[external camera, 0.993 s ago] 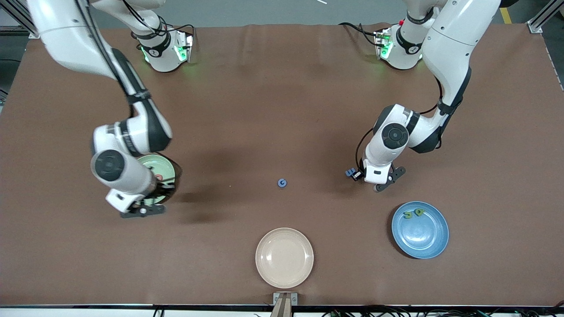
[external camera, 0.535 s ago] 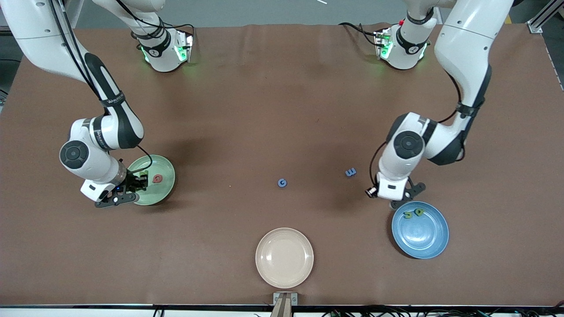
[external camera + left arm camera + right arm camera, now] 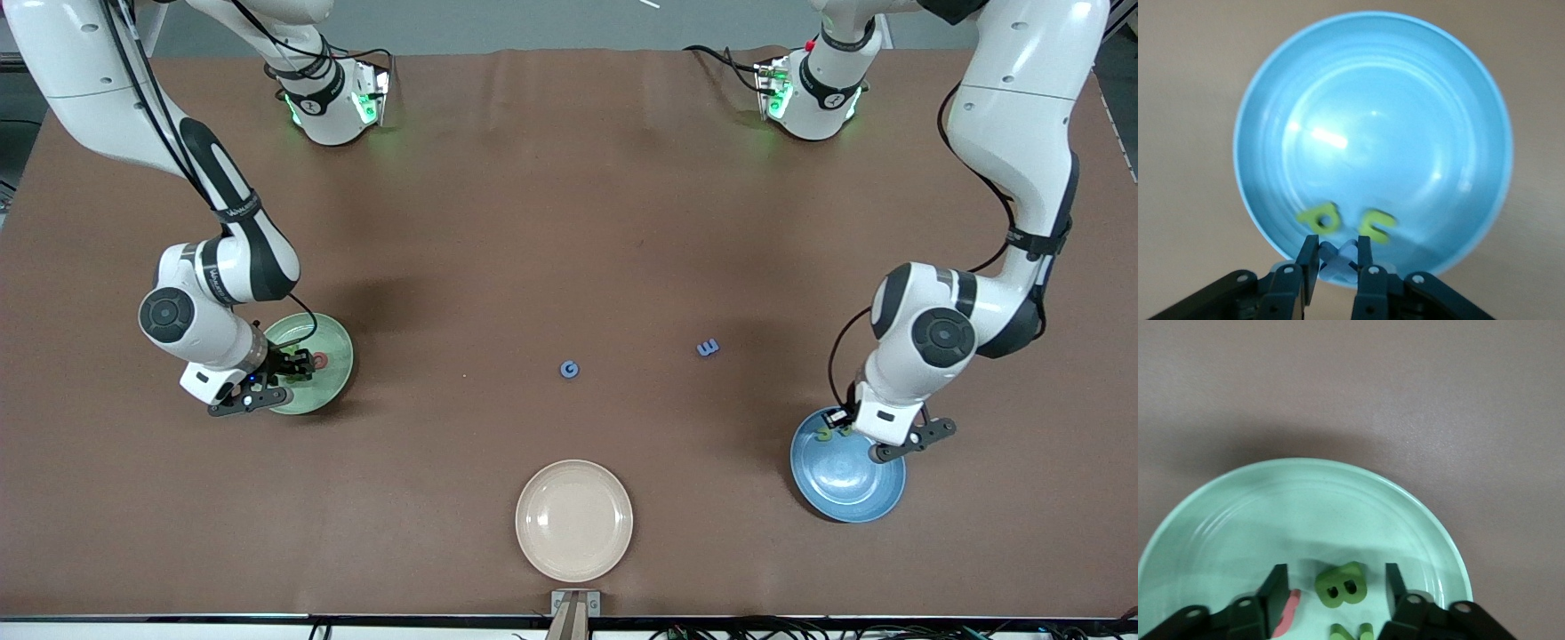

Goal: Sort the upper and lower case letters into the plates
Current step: 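Release B on green plate with the right gripper while the left gripper releases x, then grasp blue G with the right gripper while the left gripper grasps blue m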

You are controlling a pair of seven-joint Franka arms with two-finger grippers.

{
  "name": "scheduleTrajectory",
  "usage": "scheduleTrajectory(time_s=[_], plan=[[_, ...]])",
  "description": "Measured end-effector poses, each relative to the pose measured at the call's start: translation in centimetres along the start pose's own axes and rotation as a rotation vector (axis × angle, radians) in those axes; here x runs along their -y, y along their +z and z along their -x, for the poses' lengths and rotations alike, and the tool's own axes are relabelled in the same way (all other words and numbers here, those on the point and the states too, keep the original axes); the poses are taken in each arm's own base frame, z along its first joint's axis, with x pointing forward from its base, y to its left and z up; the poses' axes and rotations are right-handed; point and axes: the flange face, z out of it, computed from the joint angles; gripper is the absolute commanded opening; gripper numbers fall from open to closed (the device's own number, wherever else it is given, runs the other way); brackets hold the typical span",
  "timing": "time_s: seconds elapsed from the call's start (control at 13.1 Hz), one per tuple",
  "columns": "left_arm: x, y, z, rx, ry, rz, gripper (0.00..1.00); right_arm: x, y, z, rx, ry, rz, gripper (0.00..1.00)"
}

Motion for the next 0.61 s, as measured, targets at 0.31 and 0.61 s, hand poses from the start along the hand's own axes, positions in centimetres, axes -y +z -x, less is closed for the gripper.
scheduleTrajectory(time_s=[0.31, 0.61], plan=[[1.5, 1.4, -1.7, 0.001, 0.037, 0.004, 0.19, 10.6, -6.7, -4.2, 0.01, 0.2, -0.084, 1.0], [2.2, 1.9, -2.3, 0.002, 0.074, 0.003, 0.36, 29.4, -9.3, -5.0, -0.022, 0.348, -0.119, 1.0]])
